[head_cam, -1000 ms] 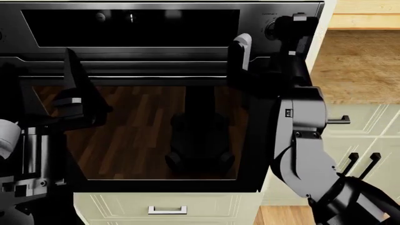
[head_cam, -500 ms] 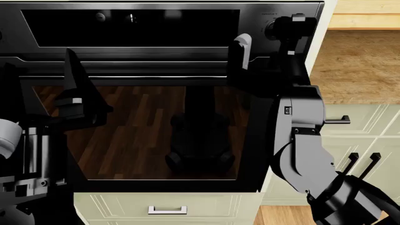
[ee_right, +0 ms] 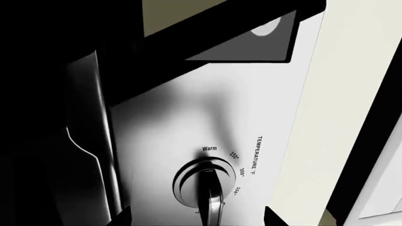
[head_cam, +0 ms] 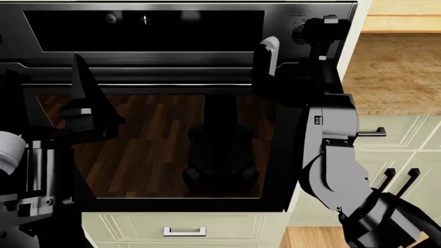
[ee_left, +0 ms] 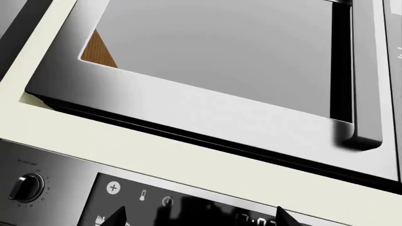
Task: Preheat the oven by turning the temperature knob.
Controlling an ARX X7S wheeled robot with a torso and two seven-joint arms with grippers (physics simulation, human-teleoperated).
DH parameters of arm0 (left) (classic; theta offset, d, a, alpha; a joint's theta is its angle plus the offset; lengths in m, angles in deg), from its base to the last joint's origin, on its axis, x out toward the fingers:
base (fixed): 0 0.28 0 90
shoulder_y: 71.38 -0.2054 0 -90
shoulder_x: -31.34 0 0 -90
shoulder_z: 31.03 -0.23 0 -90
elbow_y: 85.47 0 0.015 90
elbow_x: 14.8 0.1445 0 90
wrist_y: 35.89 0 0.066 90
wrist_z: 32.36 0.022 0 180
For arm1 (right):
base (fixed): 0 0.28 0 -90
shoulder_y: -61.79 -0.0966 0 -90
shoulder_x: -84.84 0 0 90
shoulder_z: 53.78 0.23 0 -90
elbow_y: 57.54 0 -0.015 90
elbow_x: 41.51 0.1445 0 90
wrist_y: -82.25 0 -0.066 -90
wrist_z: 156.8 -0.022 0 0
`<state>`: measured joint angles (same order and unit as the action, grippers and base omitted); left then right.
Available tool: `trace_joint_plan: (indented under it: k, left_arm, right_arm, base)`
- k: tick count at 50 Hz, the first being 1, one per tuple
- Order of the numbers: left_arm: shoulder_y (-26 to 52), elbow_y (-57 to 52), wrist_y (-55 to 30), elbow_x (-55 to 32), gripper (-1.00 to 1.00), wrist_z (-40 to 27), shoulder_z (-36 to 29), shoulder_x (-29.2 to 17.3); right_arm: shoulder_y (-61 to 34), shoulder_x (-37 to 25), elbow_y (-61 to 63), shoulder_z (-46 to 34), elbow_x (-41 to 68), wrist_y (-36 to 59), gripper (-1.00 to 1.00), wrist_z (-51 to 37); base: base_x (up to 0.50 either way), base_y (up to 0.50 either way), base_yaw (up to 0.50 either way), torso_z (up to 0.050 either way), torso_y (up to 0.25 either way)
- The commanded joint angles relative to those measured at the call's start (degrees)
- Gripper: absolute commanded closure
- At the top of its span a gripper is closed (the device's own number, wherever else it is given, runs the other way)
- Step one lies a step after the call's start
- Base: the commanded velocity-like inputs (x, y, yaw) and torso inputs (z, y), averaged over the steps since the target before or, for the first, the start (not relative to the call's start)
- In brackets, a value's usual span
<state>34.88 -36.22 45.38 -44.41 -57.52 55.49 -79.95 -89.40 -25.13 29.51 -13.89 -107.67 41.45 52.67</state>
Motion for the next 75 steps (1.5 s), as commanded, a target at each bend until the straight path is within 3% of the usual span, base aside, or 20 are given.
trace_joint_plan:
  k: [1,15,16,75]
  left_arm:
    - [0.0,0.1,0.2,0.1,-1.0,-0.1,-0.2,-0.1]
    - [-0.1,0.0,0.2,0.0,-1.0,-0.4,-0.4,-0.4]
    - [-0.1,0.0,0.3,0.0,-1.0,-0.4,-0.4,-0.4]
    - [0.2,1.2,1.2,0.2,-1.0,-0.9,-1.2,-1.1]
  right_arm:
    - [0.0,-0.1,-0.3,0.2,0.1,-0.2,-1.0,-0.5]
    - [0.1,-0.3,-0.5,0.3,0.3,-0.2,-1.0,-0.8]
    - [0.1,-0.3,-0.6,0.4,0.3,-0.2,1.0,-0.8]
    - [0.0,0.9,-2.2,1.8,3.3,-2.4,1.0,-4.7]
  base:
    - [0.0,0.0,0.0,0.0,0.0]
    - [0.0,0.0,0.0,0.0,0.0]
    - [0.0,0.0,0.0,0.0,0.0]
    - [0.0,0.0,0.0,0.0,0.0]
